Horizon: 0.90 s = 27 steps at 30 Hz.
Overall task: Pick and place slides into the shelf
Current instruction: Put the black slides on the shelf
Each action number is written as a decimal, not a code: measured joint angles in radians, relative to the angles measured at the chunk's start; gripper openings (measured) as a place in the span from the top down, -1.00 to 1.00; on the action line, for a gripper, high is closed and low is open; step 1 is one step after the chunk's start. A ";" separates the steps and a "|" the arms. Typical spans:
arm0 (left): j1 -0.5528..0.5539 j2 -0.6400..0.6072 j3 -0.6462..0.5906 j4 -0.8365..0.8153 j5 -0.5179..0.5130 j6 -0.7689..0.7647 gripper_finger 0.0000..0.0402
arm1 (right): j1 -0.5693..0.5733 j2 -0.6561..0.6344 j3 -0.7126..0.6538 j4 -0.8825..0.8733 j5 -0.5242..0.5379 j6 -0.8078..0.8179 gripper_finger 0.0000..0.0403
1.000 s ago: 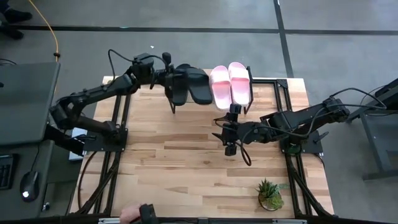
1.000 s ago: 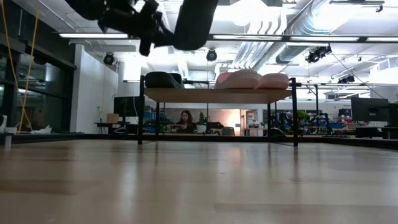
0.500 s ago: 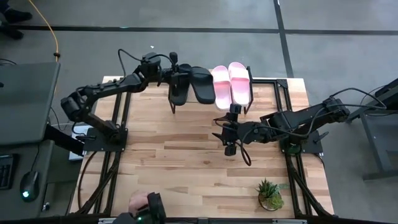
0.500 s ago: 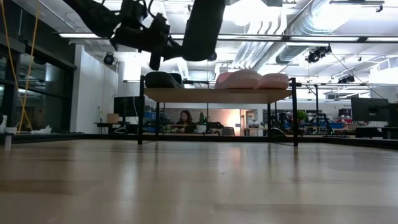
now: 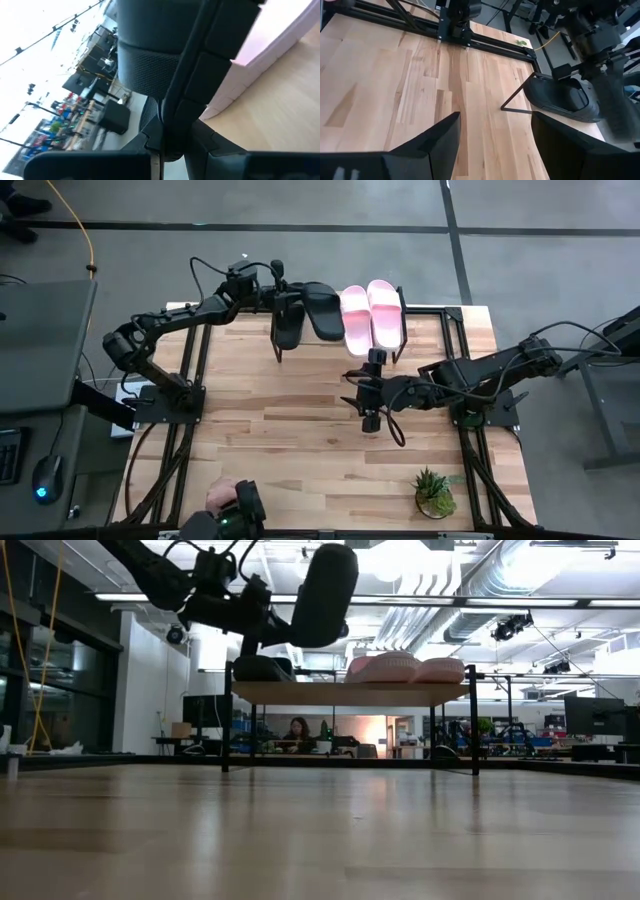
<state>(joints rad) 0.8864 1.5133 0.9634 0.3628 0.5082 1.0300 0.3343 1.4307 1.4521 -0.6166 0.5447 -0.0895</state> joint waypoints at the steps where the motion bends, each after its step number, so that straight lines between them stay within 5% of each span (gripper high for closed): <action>1: -0.002 0.005 0.000 0.004 -0.012 0.015 0.85 | -0.001 0.000 0.000 0.000 0.000 -0.001 -0.16; 27: -0.003 0.078 0.000 0.108 -0.050 0.040 0.86 | -0.009 0.005 -0.024 0.006 -0.045 0.008 -0.16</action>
<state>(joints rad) 0.8837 1.5909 0.9638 0.4706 0.4583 1.0702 0.3252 1.4353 1.4284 -0.6104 0.4997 -0.0816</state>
